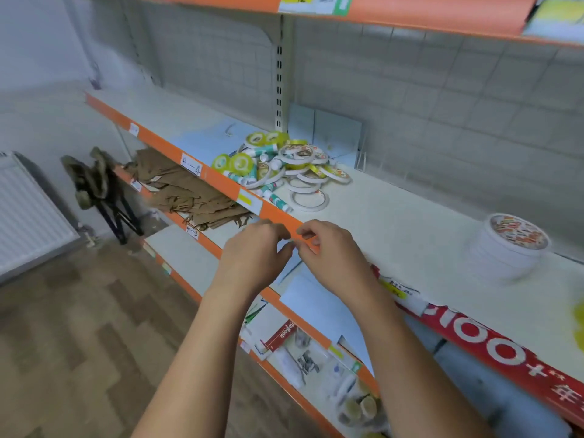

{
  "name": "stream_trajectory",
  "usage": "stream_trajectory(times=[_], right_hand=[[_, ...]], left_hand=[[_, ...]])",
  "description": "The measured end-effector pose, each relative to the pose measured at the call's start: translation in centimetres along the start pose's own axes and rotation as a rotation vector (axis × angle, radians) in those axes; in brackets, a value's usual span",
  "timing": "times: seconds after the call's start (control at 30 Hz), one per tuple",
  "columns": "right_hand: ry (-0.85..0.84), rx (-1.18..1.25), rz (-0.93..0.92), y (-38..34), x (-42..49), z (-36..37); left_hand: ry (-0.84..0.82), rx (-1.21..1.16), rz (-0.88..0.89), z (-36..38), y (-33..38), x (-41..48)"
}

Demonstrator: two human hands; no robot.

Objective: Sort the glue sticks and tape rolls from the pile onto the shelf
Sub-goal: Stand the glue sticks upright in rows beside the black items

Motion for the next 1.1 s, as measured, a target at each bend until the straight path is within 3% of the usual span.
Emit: stream_trajectory(times=[0.5, 0.63, 0.97, 1.1], right_hand=[[0.046, -0.006, 0.003, 0.2, 11.6, 5.9], [0.048, -0.109, -0.019, 0.2, 14.6, 7.6], [-0.188, -0.310, 0.114, 0.6, 16.9, 10.7], [-0.082, -0.315, 0.154, 0.1, 17.1, 9.7]], left_hand=[[0.083, -0.041, -0.047, 3.2, -7.4, 10.1], [0.114, -0.074, -0.060, 4.1, -9.2, 13.3], [0.089, -0.263, 0.063, 7.4, -9.6, 21.3], [0.032, -0.324, 0.083, 9.1, -9.0, 23.1]])
Point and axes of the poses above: each hand's wrist, its own x-axis towards the middle knuckle, its own z-axis out of the palm, y = z × x, the point moved 4 cm from there along x, towards the middle knuckle, and after that the axes turned 12 degrees about y, right-handed, at the moved point
